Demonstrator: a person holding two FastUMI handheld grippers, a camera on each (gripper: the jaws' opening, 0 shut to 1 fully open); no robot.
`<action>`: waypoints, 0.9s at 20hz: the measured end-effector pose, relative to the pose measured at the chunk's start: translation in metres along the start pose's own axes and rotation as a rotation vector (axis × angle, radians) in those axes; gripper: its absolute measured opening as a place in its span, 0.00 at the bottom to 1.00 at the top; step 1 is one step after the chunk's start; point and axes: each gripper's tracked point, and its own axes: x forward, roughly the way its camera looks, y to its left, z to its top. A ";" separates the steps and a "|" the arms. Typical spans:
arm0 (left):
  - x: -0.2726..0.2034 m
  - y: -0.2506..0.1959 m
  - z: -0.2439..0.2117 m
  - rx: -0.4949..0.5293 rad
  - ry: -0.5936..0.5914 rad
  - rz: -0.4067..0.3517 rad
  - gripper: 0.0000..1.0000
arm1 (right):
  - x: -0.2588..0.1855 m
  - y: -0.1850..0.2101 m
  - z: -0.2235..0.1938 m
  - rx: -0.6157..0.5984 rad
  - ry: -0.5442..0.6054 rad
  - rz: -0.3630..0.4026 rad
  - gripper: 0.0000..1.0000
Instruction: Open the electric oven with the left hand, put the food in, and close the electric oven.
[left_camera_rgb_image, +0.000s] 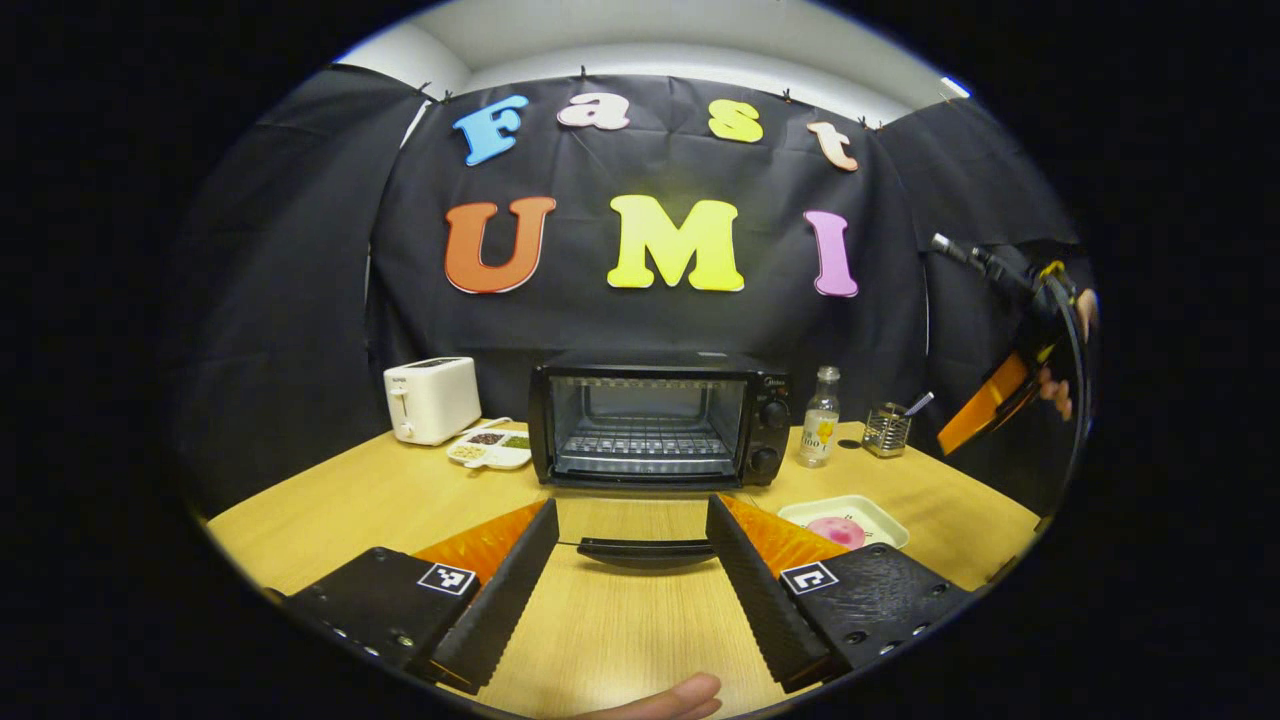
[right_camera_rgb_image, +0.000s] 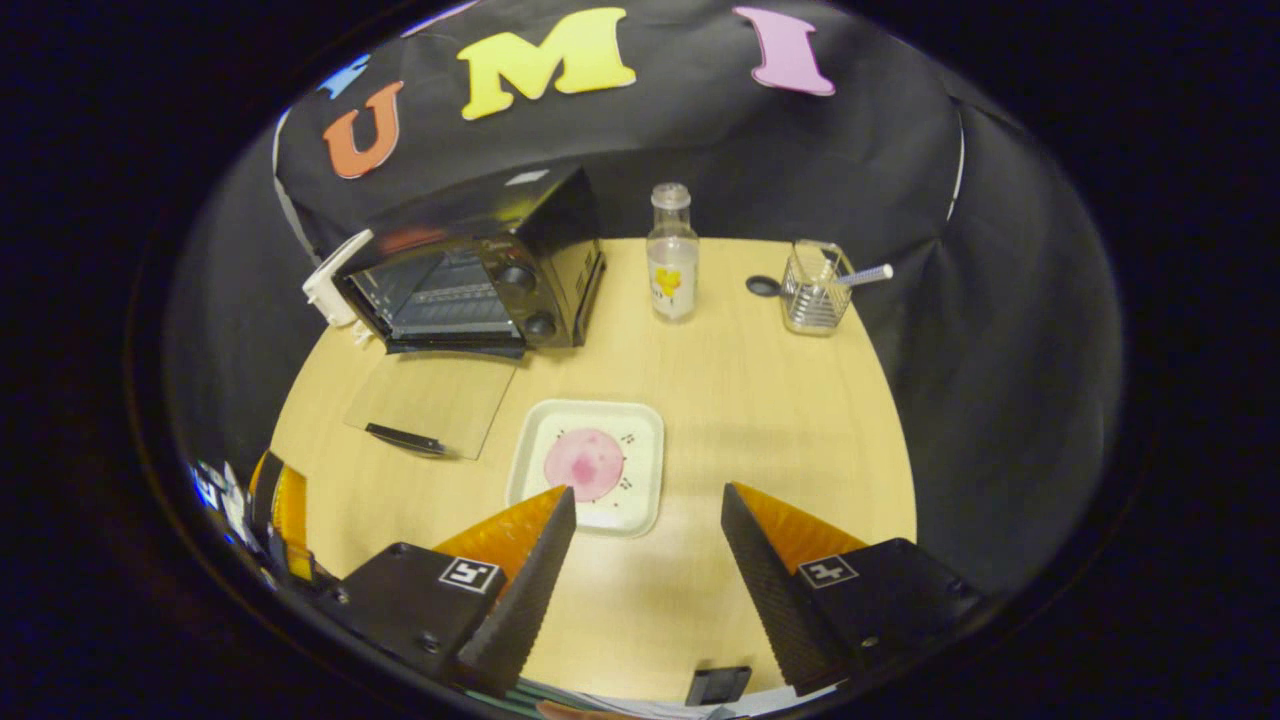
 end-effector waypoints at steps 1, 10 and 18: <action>-0.010 0.001 0.009 -0.016 -0.013 -0.007 0.95 | 0.013 0.000 -0.001 0.015 0.028 0.010 0.85; -0.063 0.027 0.058 0.047 -0.099 0.041 0.95 | 0.101 -0.008 -0.008 0.071 0.209 0.044 0.67; -0.079 0.032 0.074 0.068 -0.103 0.052 0.95 | 0.131 -0.005 -0.021 0.195 0.317 0.152 0.23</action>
